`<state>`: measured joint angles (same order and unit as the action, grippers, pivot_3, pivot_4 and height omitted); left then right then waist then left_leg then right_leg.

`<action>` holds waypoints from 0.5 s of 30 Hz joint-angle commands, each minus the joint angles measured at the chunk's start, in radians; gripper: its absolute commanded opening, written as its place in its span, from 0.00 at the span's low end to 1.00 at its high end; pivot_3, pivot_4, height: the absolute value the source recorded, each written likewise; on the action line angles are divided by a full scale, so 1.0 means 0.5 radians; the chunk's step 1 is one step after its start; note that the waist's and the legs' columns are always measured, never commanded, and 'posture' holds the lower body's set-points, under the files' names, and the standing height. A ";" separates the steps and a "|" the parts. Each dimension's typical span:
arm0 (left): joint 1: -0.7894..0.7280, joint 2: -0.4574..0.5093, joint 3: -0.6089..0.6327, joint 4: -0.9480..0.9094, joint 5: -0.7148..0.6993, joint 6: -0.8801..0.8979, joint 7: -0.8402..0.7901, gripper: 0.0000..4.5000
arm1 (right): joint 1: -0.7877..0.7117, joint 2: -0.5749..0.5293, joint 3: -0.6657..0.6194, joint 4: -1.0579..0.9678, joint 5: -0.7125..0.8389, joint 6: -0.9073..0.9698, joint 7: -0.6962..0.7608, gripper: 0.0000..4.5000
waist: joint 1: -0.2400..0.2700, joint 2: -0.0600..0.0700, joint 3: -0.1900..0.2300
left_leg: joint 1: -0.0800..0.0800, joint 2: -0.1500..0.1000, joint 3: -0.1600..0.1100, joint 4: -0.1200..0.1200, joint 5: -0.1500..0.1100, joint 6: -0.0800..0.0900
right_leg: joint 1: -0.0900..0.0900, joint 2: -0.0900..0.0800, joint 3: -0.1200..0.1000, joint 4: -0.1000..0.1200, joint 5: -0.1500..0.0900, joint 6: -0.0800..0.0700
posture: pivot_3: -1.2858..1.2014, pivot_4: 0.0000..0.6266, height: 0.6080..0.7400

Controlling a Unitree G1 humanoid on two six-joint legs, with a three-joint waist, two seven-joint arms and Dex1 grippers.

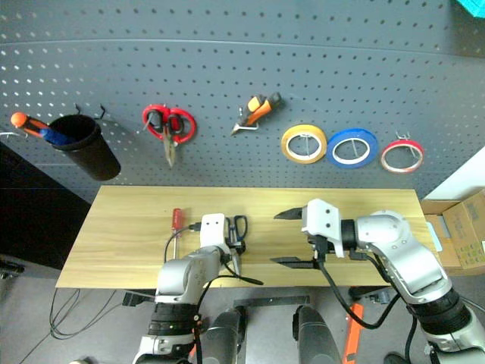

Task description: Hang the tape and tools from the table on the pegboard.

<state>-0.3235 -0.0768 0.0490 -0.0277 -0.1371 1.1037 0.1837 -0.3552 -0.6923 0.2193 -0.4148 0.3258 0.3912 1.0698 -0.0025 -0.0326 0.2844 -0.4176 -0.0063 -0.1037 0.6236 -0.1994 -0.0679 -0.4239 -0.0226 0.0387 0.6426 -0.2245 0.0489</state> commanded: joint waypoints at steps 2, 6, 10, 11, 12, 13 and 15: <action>0.024 -0.115 0.019 0.087 -0.042 0.090 -0.028 1.00 | 0.011 -0.020 0.000 -0.016 -0.019 -0.058 0.023 0.99 | 0.000 0.000 0.000 | 0.000 0.000 0.000 0.000 0.000 0.000 | 0.000 0.000 0.000 0.000 0.000 0.000 | 0.53 0.49 1.00; 0.018 -0.111 0.021 0.086 -0.028 0.113 -0.019 1.00 | 0.001 -0.010 -0.003 0.007 -0.028 -0.061 0.027 0.99 | 0.001 0.000 0.001 | 0.000 0.000 0.000 0.000 0.000 0.000 | 0.000 0.000 0.000 0.000 -0.002 -0.003 | 0.53 0.49 1.00; 0.017 -0.109 0.027 0.083 -0.013 0.116 -0.002 0.92 | -0.004 -0.007 -0.004 0.020 -0.027 -0.065 0.037 1.00 | 0.000 0.001 0.001 | 0.000 0.000 0.000 0.000 0.000 -0.001 | 0.000 0.000 0.000 -0.001 -0.002 -0.003 | 0.53 0.49 1.00; 0.016 -0.110 0.030 0.085 -0.015 0.114 -0.003 0.87 | -0.006 -0.006 -0.003 0.023 -0.029 -0.068 0.040 1.00 | 0.001 0.001 0.002 | 0.000 0.000 0.000 0.000 -0.001 -0.001 | 0.000 0.000 0.000 -0.001 -0.003 -0.003 | 0.53 0.49 1.00; 0.016 -0.111 0.032 0.085 -0.015 0.112 -0.004 0.80 | -0.008 -0.005 -0.002 0.026 -0.031 -0.070 0.043 1.00 | 0.001 0.001 0.002 | 0.000 0.000 0.000 0.000 -0.001 -0.001 | 0.000 0.000 0.000 -0.001 -0.003 -0.003 | 0.53 0.49 1.00; 0.016 -0.112 0.033 0.085 -0.016 0.111 -0.005 0.73 | -0.010 -0.004 -0.002 0.028 -0.033 -0.072 0.045 1.00 | 0.001 0.001 0.002 | 0.000 0.000 0.000 0.000 -0.001 -0.001 | 0.000 0.000 0.000 -0.001 -0.003 -0.003 | 0.53 0.49 1.00; 0.018 -0.114 0.033 0.082 -0.016 0.111 -0.006 0.57 | -0.013 -0.002 -0.002 0.032 -0.037 -0.076 0.047 1.00 | 0.001 0.000 0.003 | 0.000 0.000 0.000 0.000 -0.001 -0.001 | 0.000 0.000 0.000 -0.001 -0.003 -0.004 | 0.53 0.49 1.00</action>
<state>-0.3366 -0.0841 0.0625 -0.0240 -0.1366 1.1283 0.1841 -0.3497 -0.6922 0.2204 -0.3857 0.3042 0.3783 1.0849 -0.0021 -0.0326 0.2858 -0.4177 -0.0064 -0.1037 0.6236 -0.1997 -0.0683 -0.4240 -0.0226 0.0389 0.6419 -0.2262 0.0467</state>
